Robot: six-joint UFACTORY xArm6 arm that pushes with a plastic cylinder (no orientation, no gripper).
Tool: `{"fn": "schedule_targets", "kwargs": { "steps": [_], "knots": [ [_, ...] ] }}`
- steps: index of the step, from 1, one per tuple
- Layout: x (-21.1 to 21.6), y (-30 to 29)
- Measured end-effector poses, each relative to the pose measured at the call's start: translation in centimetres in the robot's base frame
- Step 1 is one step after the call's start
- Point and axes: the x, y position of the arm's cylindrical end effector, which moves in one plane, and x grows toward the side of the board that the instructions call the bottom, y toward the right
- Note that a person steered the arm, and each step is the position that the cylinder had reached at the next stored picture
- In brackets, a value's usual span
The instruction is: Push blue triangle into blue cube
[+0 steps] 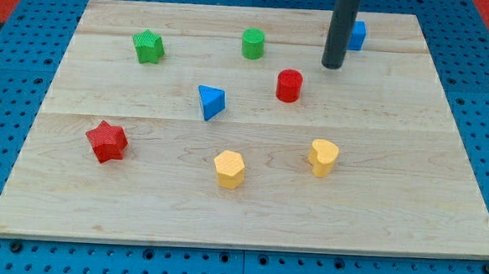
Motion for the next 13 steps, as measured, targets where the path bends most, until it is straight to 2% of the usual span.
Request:
{"fn": "schedule_targets", "kwargs": {
  "steps": [1, 2, 3, 4, 5, 6, 8, 9, 10, 12, 13],
  "knots": [
    [5.6, 1.0],
    [12.2, -5.0],
    [12.5, -15.4],
    [9.4, -22.5],
    [7.2, -20.3],
    [7.2, -18.5],
    [4.4, -15.3],
    [7.6, -13.7],
    [8.3, -9.6],
    [10.8, -5.8],
    [9.1, -2.5]
  ]
}}
